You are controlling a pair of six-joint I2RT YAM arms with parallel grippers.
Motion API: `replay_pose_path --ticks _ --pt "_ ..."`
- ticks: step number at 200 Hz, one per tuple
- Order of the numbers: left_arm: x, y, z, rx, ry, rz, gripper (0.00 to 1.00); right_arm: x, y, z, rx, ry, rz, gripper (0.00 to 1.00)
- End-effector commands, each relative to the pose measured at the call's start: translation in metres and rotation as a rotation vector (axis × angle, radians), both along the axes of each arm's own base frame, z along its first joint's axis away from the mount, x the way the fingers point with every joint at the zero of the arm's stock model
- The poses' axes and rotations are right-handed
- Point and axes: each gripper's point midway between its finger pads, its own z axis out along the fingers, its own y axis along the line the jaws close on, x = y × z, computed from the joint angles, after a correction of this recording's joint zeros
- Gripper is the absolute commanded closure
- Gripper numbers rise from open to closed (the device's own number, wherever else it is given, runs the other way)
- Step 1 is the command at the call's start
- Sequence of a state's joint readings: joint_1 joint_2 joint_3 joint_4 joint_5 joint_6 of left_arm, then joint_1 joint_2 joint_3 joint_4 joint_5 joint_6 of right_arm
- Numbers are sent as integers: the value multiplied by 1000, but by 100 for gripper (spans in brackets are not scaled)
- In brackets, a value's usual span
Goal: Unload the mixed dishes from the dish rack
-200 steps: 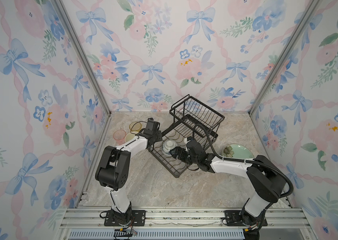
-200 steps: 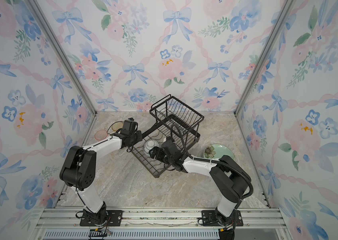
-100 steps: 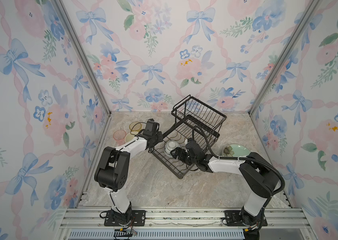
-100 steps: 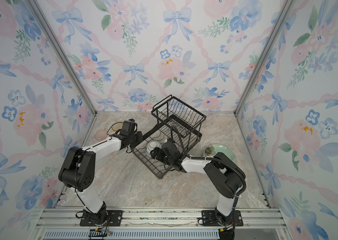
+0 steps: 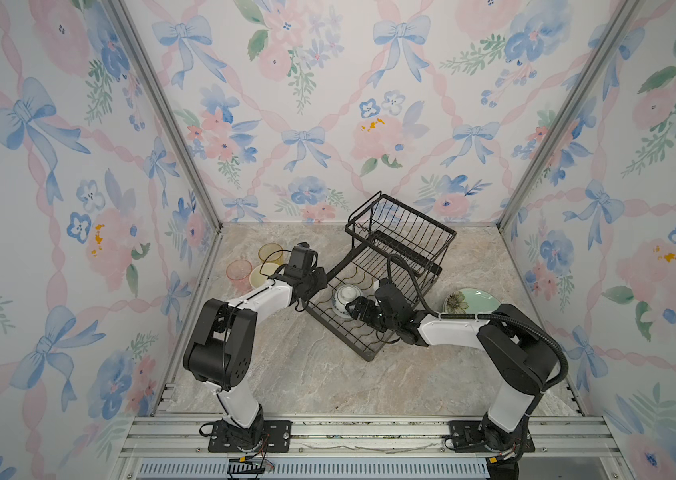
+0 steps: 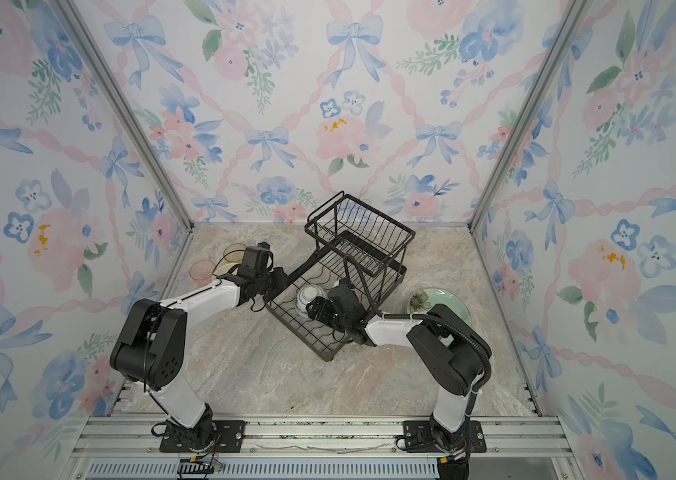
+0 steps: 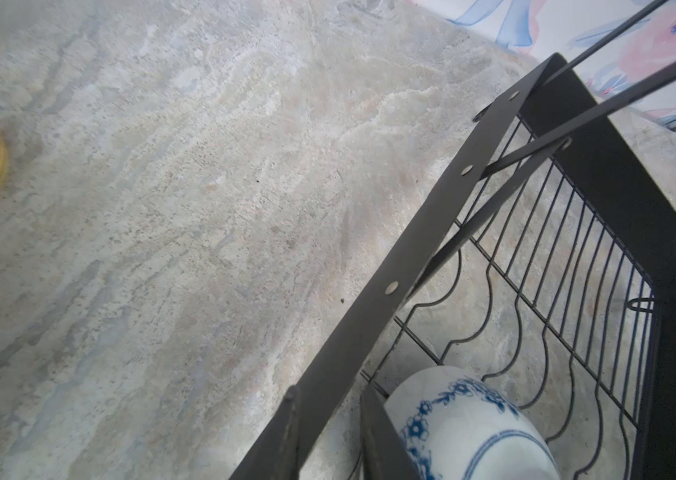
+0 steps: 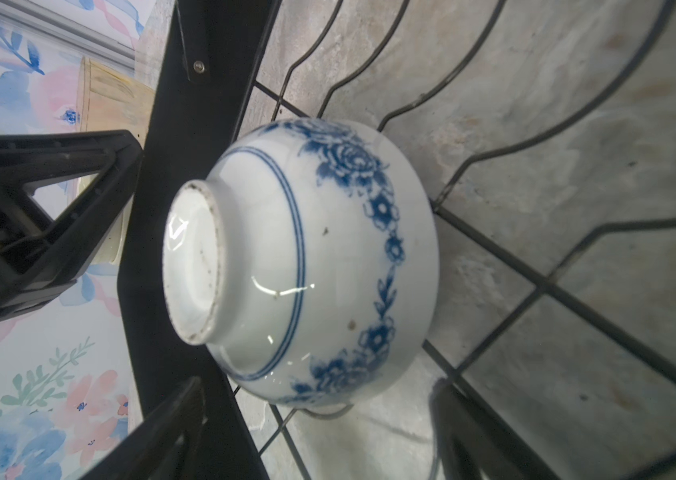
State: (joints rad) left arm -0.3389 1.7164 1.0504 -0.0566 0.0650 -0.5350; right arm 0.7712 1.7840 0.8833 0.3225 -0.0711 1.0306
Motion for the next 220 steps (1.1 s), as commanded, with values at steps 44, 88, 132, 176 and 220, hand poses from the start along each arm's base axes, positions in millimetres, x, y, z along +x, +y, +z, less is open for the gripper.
replay_pose_path --ticks 44,88,132,176,220 --pt "-64 -10 -51 -1 270 -73 75 -8 -36 54 -281 -91 -26 8" --pt "-71 -16 -44 -36 269 -87 74 -7 -29 49 -211 -60 -28 8" --pt "-80 -14 -40 -58 263 -86 74 -5 -32 33 -169 -29 -48 9" --pt "-81 -17 -44 -61 275 -91 74 -3 -32 25 -128 -18 -52 11" --pt "-79 -17 -41 -63 265 -92 74 -6 -31 9 -134 20 -56 11"
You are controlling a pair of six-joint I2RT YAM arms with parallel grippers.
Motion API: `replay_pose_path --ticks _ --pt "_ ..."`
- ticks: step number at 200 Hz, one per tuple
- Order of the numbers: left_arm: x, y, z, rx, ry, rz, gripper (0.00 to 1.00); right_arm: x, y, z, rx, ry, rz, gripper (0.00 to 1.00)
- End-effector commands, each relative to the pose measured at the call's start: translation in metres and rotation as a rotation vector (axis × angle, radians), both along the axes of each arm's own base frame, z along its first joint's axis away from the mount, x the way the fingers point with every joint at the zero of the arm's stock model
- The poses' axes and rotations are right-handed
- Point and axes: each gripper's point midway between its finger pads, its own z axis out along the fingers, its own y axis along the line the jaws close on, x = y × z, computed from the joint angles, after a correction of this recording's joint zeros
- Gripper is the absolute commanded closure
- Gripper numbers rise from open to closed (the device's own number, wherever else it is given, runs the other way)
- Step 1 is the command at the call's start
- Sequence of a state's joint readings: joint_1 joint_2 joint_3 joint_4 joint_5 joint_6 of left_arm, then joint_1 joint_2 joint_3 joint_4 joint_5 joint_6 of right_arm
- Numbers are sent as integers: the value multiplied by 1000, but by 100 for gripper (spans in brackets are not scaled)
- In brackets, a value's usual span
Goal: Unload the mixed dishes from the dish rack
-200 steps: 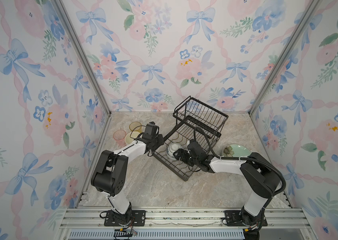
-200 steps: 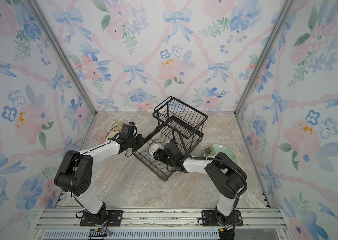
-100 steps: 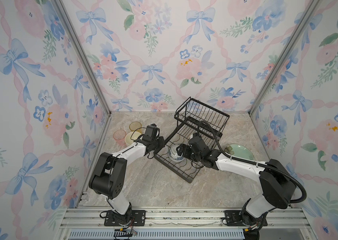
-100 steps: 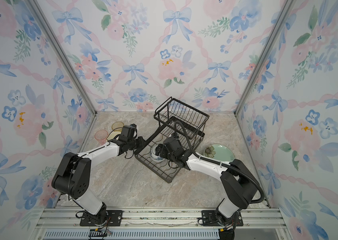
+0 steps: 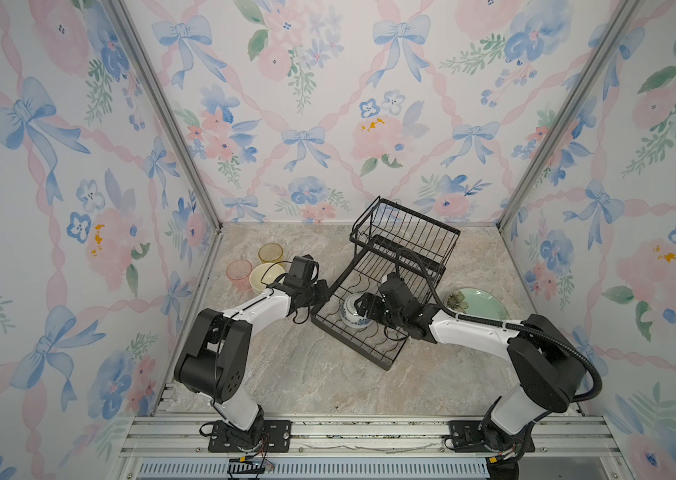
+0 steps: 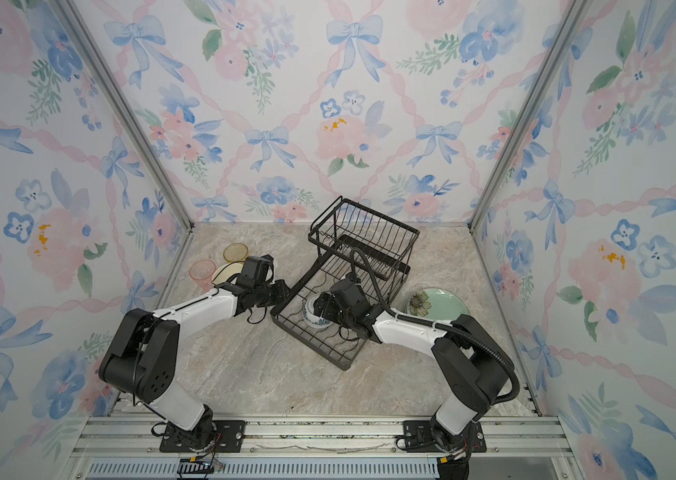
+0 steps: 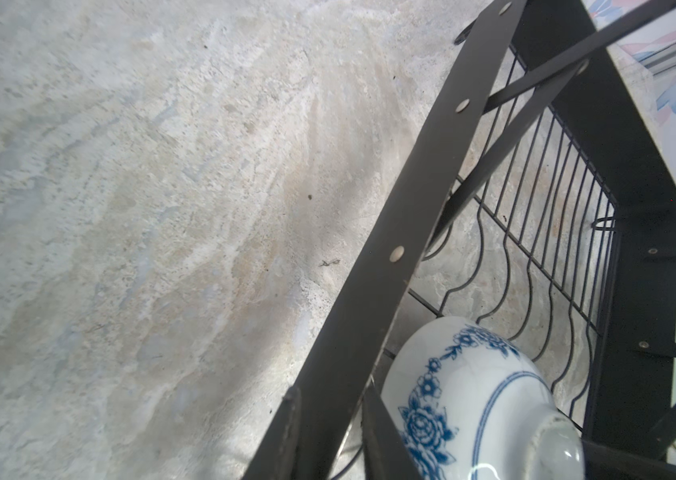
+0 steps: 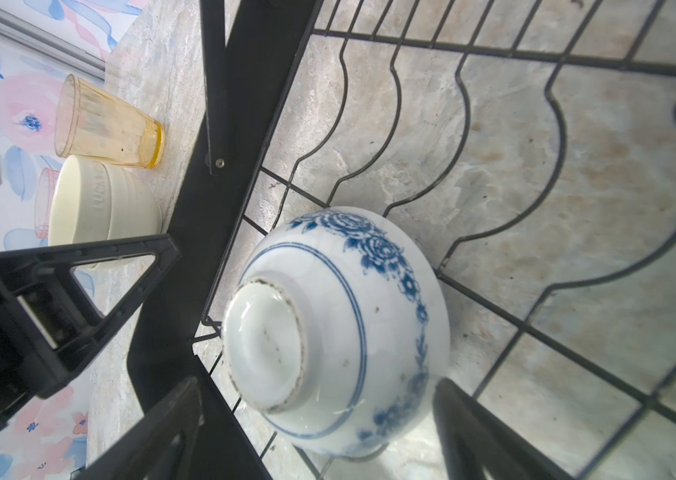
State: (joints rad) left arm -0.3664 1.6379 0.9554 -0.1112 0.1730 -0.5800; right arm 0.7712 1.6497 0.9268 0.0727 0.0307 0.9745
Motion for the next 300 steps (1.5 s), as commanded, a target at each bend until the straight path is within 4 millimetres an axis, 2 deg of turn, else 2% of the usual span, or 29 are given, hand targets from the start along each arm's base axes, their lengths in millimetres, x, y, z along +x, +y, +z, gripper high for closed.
replay_pose_path --ticks 1,69,133,200,246,276,300 --pt "-33 -1 -29 17 153 -32 74 -3 -3 -20 -5 45 -18 11" --pt "-33 -2 -26 16 146 -35 75 -7 0 -30 -7 77 -29 0" --pt "-32 -3 -30 19 152 -37 75 -7 -4 -35 29 75 -49 3" --pt "-34 -3 -34 26 161 -40 75 0 8 -38 110 66 -29 3" --pt "-34 -3 -35 27 162 -40 76 3 21 -20 135 7 27 1" --pt "-34 -4 -37 28 168 -43 76 1 26 -28 135 43 32 2" --pt "-34 -3 -37 30 165 -42 76 3 34 -25 194 19 45 2"
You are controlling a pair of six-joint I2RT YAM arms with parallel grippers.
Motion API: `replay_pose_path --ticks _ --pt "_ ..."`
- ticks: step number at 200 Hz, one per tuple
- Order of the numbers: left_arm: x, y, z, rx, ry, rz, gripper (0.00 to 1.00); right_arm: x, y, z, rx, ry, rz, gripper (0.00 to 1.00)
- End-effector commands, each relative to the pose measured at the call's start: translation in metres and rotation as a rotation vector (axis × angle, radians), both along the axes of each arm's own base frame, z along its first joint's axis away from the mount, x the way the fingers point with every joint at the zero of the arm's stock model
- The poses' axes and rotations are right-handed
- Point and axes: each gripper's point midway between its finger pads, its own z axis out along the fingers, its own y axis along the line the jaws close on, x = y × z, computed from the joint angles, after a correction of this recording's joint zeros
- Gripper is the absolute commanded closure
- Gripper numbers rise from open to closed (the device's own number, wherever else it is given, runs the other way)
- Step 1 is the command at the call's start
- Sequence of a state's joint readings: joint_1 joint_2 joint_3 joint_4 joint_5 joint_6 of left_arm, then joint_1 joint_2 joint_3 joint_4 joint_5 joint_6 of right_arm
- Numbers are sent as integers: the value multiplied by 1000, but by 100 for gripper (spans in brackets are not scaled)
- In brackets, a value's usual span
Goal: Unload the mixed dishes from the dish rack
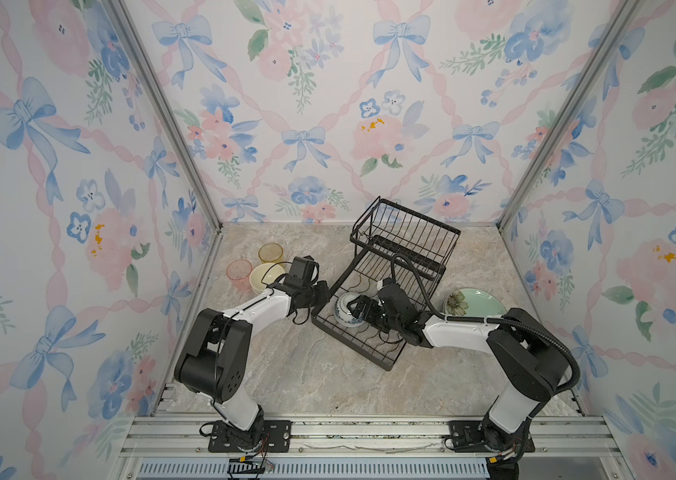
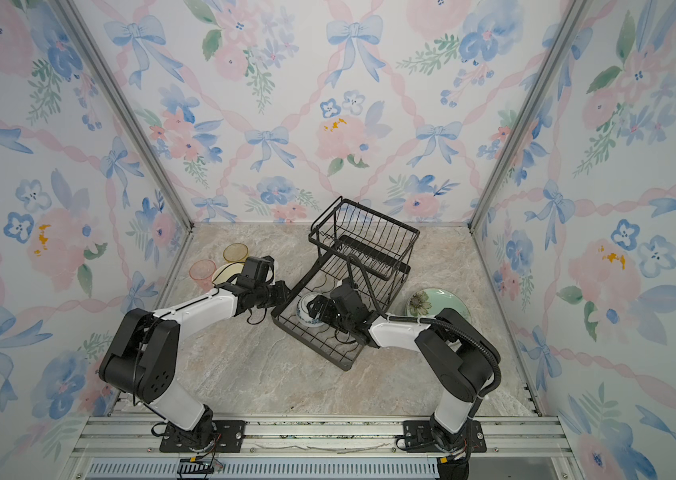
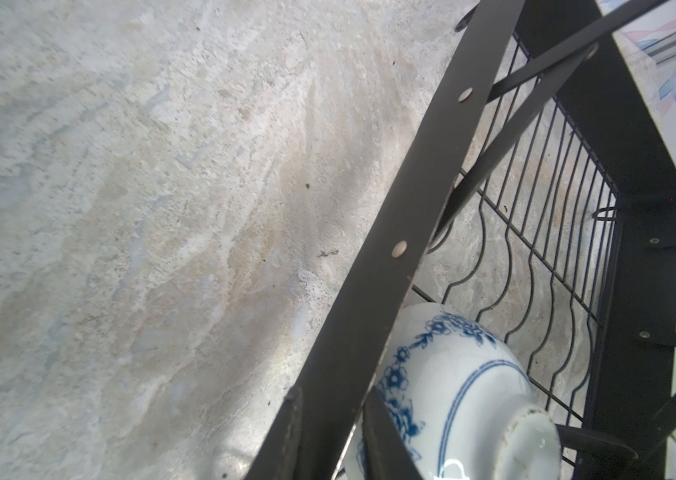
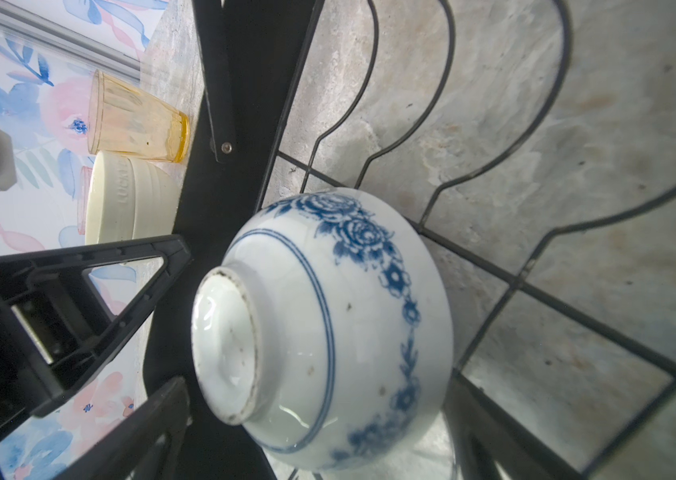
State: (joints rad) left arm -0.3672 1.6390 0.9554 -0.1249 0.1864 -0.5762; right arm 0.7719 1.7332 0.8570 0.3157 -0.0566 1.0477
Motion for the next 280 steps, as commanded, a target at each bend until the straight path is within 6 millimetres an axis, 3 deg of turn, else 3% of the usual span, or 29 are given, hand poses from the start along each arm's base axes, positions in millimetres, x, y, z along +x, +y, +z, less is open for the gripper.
replay_pose_path --ticks 1,66,155,280 --pt "-31 -2 -34 31 149 -31 76 3 13 -5 57 1 22 2" --pt "-32 -3 -40 35 165 -35 76 8 35 7 142 -44 76 3" --pt "-32 -5 -39 28 166 -42 77 -1 48 34 72 -85 159 3" --pt "-30 -8 -36 22 159 -50 77 -3 71 37 9 -32 245 3"
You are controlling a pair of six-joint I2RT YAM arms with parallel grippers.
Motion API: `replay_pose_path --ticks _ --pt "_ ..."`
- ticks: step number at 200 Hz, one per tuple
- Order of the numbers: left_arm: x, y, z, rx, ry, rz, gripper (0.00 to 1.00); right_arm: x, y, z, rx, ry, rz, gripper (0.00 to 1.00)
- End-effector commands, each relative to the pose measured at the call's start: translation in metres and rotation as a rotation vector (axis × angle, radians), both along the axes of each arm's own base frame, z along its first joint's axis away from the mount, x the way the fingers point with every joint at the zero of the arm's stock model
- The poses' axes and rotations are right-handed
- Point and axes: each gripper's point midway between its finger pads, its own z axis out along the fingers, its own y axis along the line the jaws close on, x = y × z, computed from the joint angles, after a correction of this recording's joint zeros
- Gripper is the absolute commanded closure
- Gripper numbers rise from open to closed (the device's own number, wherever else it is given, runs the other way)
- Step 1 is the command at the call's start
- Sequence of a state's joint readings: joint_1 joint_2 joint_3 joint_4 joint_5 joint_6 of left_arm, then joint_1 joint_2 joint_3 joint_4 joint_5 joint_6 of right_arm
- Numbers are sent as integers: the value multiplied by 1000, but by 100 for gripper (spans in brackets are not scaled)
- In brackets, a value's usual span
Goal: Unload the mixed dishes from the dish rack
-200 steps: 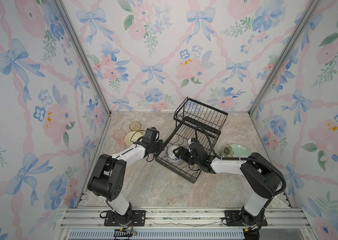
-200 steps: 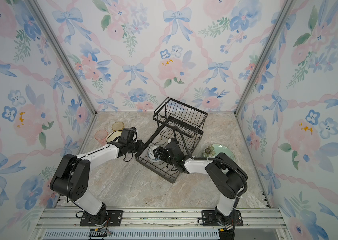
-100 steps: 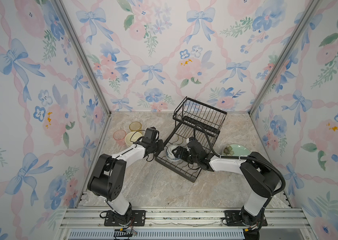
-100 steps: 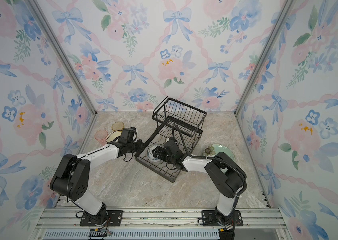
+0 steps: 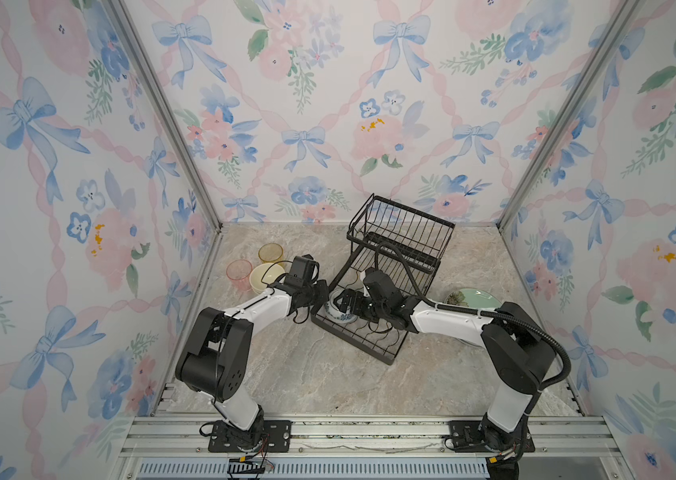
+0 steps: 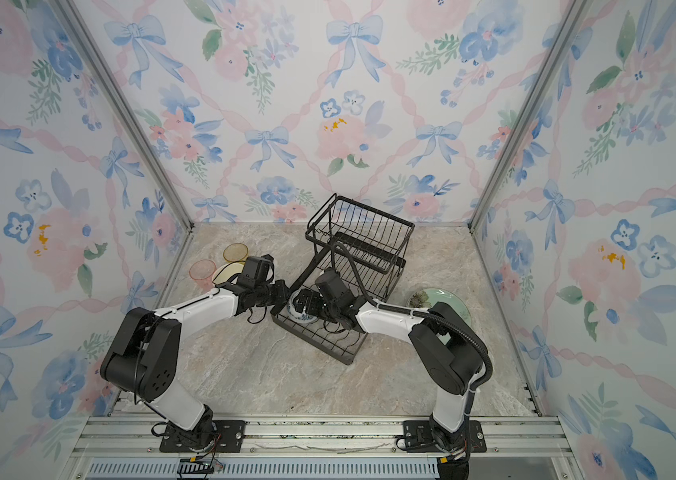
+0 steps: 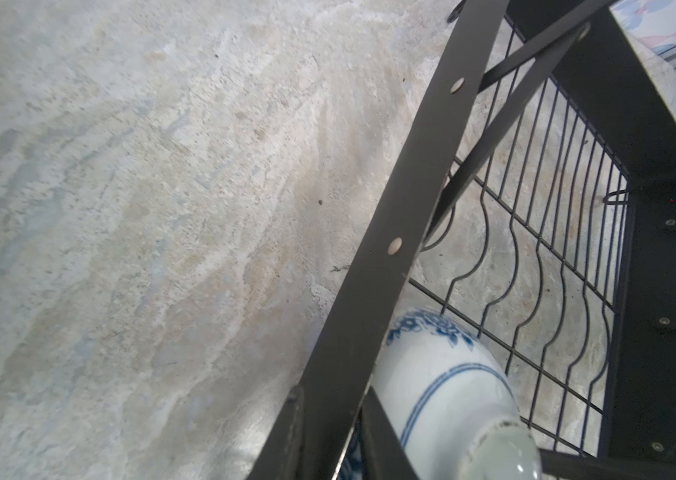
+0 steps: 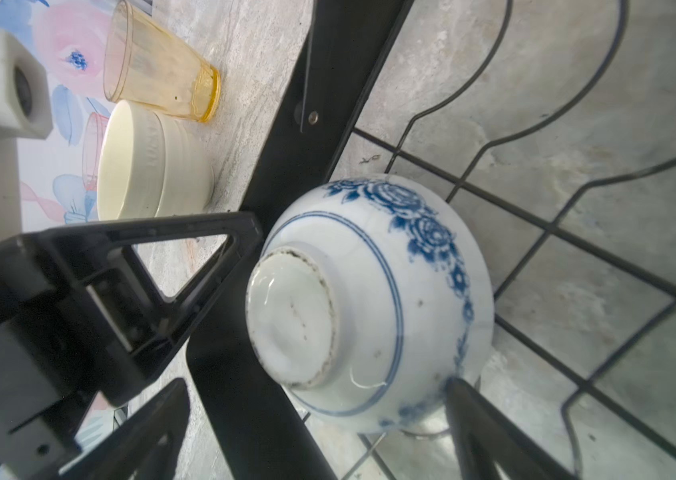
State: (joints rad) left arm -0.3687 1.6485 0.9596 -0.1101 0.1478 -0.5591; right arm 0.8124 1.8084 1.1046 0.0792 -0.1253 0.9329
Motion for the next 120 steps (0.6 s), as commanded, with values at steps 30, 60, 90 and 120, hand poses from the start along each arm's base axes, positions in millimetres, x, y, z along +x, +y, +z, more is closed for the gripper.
replay_pose_path --ticks 30,60,90,120 --pt "-36 -12 -35 -9 183 -56 77 -2 24 12 64 -24 65 3" --pt "-35 -11 -34 -9 181 -54 78 -4 7 5 11 -21 31 3" --pt "-34 -11 -33 -12 179 -53 77 -5 4 -7 31 3 16 3" --pt "-34 -11 -32 -12 177 -51 78 -4 0 -17 8 14 -4 3"
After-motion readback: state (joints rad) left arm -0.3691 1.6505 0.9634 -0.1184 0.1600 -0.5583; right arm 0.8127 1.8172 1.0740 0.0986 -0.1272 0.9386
